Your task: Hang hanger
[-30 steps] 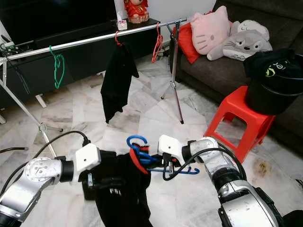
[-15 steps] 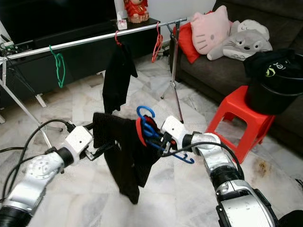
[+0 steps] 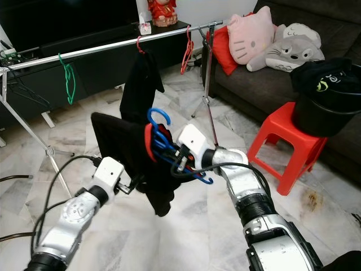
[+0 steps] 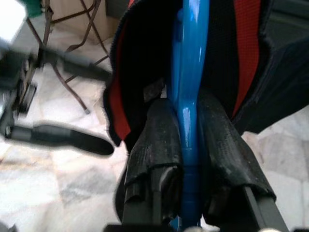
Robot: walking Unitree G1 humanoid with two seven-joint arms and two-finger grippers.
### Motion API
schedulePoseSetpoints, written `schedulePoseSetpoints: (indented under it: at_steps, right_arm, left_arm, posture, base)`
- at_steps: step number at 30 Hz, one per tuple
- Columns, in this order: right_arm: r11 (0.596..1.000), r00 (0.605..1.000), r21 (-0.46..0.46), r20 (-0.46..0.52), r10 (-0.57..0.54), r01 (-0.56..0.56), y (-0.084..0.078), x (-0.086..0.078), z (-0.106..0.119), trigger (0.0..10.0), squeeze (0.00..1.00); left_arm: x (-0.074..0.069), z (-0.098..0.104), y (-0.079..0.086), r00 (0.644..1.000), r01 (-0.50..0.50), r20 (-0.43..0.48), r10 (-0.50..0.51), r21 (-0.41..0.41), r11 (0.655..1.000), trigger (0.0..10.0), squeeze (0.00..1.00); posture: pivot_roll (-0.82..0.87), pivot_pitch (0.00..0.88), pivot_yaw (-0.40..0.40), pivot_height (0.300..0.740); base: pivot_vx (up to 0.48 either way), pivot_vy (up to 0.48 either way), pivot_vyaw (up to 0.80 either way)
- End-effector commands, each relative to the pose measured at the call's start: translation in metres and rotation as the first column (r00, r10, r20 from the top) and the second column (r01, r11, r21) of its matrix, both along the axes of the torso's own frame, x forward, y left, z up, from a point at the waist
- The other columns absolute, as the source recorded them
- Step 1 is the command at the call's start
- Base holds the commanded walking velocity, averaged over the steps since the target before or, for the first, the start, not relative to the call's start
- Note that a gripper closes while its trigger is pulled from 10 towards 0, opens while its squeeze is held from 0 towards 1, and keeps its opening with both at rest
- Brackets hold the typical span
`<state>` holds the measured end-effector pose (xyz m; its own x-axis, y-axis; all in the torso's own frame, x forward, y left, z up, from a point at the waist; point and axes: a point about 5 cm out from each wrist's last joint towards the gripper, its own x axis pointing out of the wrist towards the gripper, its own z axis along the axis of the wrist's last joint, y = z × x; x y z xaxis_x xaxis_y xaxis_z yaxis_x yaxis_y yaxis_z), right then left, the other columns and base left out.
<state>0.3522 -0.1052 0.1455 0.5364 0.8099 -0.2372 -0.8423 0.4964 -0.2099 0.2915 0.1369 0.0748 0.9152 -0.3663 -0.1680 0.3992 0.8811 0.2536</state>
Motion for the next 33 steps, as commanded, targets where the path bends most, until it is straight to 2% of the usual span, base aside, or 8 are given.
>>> schedulePoseSetpoints:
  at_steps: [1, 32, 33]
  right_arm:
    - [1.0, 0.999, 0.026, 0.052, 0.013, -0.014, 0.008, 0.001, 0.016, 0.0, 0.0]
    - [1.0, 0.999, 0.026, 0.052, 0.013, -0.014, 0.008, 0.001, 0.016, 0.0, 0.0]
    - [0.999, 0.999, 0.037, 0.049, 0.015, -0.017, 0.018, -0.006, 0.023, 0.0, 0.0]
  left_arm:
    - [-0.001, -0.006, 0.009, 0.997, -0.072, -0.03, 0.071, -0.011, 0.997, 10.0, 0.0]
    - [-0.001, -0.006, 0.009, 0.997, -0.072, -0.03, 0.071, -0.011, 0.997, 10.0, 0.0]
    - [0.011, -0.002, 0.009, 0.98, -0.2, -0.004, 0.2, -0.061, 0.978, 10.0, 0.0]
  posture:
    - [-0.18, 0.0, 0.05, 0.732]
    - [-0.18, 0.0, 0.05, 0.732]
    - [-0.19, 0.0, 0.038, 0.732]
  base:
    - [0.0, 0.0, 0.0]
    - [0.0, 0.0, 0.0]
    - [0.0, 0.0, 0.0]
